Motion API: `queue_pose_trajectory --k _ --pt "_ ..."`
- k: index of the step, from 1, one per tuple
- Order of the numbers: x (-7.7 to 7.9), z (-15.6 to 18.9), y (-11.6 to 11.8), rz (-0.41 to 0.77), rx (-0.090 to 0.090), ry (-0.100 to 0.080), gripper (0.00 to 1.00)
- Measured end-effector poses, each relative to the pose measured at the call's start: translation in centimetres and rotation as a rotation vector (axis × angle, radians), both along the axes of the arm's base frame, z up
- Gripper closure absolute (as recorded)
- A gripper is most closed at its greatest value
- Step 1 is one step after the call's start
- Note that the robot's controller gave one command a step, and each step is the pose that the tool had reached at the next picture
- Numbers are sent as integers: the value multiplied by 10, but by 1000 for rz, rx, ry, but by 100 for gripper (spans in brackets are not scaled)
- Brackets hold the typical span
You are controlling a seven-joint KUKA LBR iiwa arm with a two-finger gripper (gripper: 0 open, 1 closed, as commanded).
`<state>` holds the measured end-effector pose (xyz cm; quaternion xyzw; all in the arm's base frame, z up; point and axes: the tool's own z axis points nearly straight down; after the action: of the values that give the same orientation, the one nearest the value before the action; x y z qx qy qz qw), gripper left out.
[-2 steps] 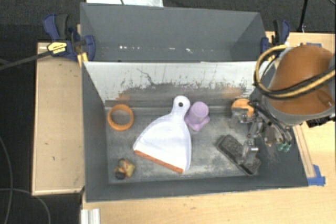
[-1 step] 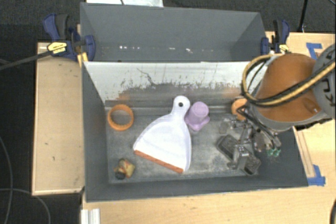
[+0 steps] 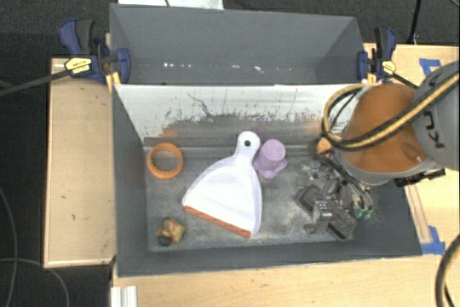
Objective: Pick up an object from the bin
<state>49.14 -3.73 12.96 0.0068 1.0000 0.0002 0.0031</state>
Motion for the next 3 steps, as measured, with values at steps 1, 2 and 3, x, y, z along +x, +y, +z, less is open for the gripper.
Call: queue_pose_trajectory --k 1,2,3 --pt "27 -40 -21 28 -1 0 0" --pt "18 -48 -66 9 1 3 100" --pt "18 -48 -66 9 1 3 100"
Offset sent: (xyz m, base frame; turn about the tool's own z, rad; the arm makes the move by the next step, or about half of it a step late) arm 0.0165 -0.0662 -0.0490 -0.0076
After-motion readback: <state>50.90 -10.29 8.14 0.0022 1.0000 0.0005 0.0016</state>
